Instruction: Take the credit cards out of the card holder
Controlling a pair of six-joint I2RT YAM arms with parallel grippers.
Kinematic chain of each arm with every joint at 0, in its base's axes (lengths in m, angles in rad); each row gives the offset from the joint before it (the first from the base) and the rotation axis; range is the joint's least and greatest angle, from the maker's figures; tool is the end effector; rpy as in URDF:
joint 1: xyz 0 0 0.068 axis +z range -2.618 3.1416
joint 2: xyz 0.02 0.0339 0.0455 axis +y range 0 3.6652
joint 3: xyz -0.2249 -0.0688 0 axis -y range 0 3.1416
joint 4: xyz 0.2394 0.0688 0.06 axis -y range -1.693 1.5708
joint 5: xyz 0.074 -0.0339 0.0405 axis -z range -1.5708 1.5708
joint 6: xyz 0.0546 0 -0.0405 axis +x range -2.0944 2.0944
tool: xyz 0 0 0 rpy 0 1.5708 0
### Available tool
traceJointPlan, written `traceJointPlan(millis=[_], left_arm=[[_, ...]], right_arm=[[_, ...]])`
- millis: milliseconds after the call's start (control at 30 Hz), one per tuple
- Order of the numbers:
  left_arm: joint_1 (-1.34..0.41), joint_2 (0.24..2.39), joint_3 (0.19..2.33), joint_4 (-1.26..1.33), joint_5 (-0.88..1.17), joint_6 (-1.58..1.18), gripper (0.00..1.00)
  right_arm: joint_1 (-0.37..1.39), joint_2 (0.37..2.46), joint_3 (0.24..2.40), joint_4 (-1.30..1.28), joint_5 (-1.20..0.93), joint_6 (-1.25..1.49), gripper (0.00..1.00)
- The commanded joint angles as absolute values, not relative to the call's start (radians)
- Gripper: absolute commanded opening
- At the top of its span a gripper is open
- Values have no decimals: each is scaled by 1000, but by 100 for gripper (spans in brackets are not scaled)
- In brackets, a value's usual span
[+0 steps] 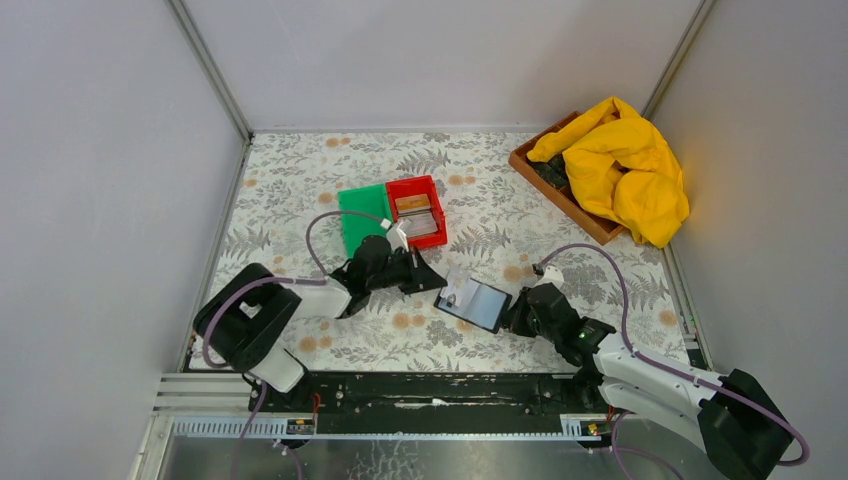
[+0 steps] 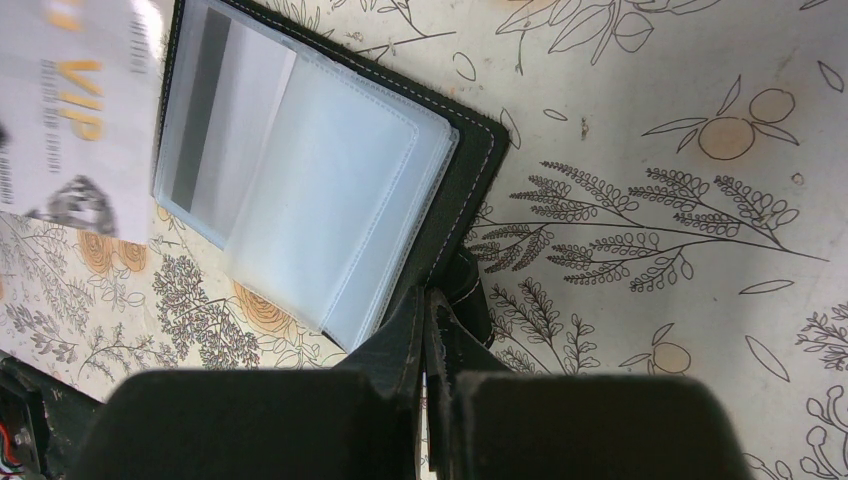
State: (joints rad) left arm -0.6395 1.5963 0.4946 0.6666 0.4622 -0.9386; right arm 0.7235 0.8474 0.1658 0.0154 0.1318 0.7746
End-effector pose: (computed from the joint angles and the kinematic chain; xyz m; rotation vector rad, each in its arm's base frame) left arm 0.2253 -0.1979 0.1001 -0.0013 2.2809 -1.3951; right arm 0.1513 0.1241 0.0987 0.1333 2.3113 0.6538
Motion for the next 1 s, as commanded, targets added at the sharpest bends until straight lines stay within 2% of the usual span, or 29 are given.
traceJointPlan(millis=[0, 133, 333, 400, 467, 533, 600, 767, 967], left_arm=[[-627, 1498, 492, 576, 415, -879, 0], [-613, 1404, 457, 612, 436, -906, 0], [-609, 1242, 400, 683, 505, -961, 0], [-609, 1192, 391, 694, 525, -976, 0], [-613, 1165, 398, 686, 538, -975, 0], [-624, 1154, 412, 669, 541, -975, 0], [-646, 1156, 420, 688, 545, -989, 0], [-702, 1144, 406, 763, 532, -1030, 0], [-736, 1115, 413, 700, 491, -1005, 0]], right_arm=[[722, 843, 165, -33, 123, 752, 0], [722, 674, 120, -2, 90, 723, 0], [723, 156, 27, 77, -61, 706, 1], [722, 15, 23, 62, -78, 705, 22], [722, 39, 55, 64, -124, 671, 37], [723, 177, 85, 106, -202, 642, 50], [724, 287, 98, 208, -273, 639, 58], [724, 440, 150, 347, -294, 639, 57], [724, 469, 180, 396, -322, 654, 54]])
